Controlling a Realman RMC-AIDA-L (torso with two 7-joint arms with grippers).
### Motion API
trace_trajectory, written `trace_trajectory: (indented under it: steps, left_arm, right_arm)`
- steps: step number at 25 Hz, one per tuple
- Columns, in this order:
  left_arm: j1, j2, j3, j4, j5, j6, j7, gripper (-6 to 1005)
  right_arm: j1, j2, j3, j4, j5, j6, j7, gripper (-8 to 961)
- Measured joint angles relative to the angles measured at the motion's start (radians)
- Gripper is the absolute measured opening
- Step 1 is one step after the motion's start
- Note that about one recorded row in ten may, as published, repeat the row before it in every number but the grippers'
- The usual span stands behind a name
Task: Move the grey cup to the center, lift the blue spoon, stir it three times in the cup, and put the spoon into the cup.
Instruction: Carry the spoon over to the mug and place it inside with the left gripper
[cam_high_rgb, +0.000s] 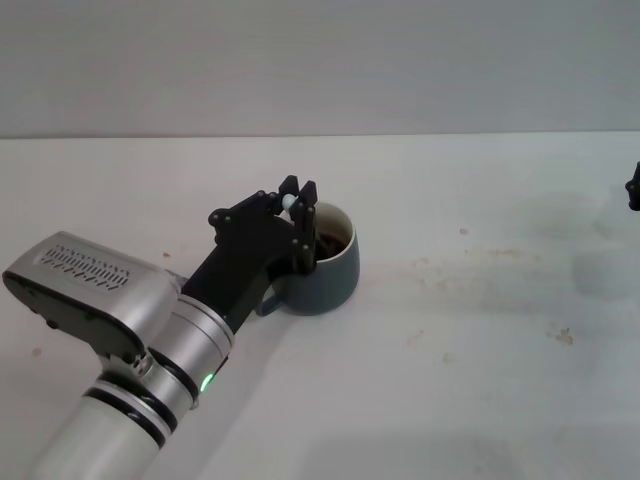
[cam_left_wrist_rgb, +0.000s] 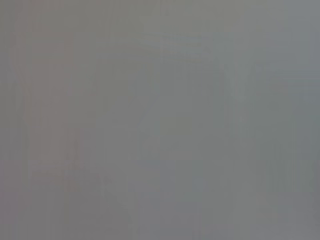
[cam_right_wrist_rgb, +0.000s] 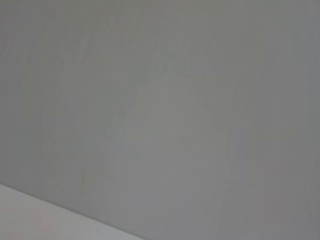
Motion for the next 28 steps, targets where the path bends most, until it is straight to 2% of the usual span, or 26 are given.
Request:
trace_trajectory:
  steps: [9,16,22,28]
  left_arm:
    - [-0.093,-0.003,-0.002,0.126,0.0,0.071,-0.084,182]
    - [-0.106,0.001,-0.007,0.185,0.0,0.117,-0.108,185]
    - [-0.081,0.007,0.002,0.218,0.001,0.175,-0.133,187]
    - [0.014,0.017,0.013,0.142,0.071,0.171,-0.135,190]
  right_arm:
    - [-0.052,0.0,0.0,0.058,-0.005,0.008,0.0,38]
    - [-0.064,0.001,-0.005,0.073,-0.006,0.009,0.0,38]
    - [-0.064,0.001,-0.013,0.079,-0.006,0.009,0.0,38]
    - [-0.052,0.0,-0.034,0.075,-0.006,0.009,0.0,39]
